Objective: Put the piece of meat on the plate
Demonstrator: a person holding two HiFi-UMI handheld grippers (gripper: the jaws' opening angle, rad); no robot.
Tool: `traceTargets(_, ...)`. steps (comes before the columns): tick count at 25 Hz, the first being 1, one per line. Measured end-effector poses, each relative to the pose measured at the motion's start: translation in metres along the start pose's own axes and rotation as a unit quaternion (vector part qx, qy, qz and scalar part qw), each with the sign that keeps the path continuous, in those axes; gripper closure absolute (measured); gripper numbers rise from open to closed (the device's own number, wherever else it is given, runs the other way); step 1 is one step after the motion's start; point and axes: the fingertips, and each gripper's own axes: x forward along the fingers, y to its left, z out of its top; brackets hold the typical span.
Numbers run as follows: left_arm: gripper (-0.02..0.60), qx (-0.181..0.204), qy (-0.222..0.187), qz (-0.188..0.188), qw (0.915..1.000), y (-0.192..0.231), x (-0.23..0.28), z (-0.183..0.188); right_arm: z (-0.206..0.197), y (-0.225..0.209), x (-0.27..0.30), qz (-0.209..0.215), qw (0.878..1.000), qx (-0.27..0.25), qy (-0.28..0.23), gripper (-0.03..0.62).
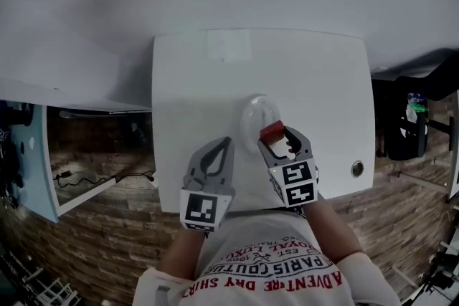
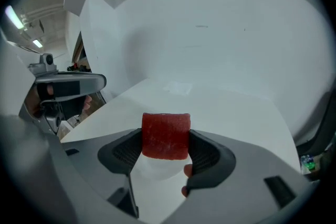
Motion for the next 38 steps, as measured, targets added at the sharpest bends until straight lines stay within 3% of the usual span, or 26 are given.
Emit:
traceTargets(10, 0.574, -0.010, 0.036, -0.041, 0.9984, 0.012, 0.028, -0.037, -0.035, -0.002, 0.058, -0.001, 0.996, 0.004, 0.091, 0.312)
traceTargets(21, 0.574, -0.038, 0.051, -0.043, 0.9970, 0.022, 0.036, -0.043, -0.035, -0.004, 0.075, 0.004, 0.995, 0.017, 0.102, 0.319)
traceTargets(27, 0.574, -0.025, 0.049, -0.037, 0.9978, 0.027, 0.037, -0.041, -0.031, -0.001, 0.075, 0.006, 0.996, 0.006, 0.085, 0.316)
traceTargets(34, 0.574, -0.018, 0.034, -0.033, 0.9987, 0.021, 0.034, -0.019, 0.009, -0.006, 0.042, -0.007, 0.999, 0.031, 0.004, 0.320)
traceTargets(35, 0.574, -0.018, 0.030, -0.031, 0.9989, 0.021, 0.032, -0.016, 0.015, -0.008, 0.034, -0.011, 0.999, 0.038, -0.012, 0.345)
traceTargets(38, 0.574, -0.015, 0.017, -0.032, 0.9992, 0.013, 0.026, -0.003, 0.032, -0.014, 0.009, -0.030, 0.996, 0.052, -0.058, 0.497)
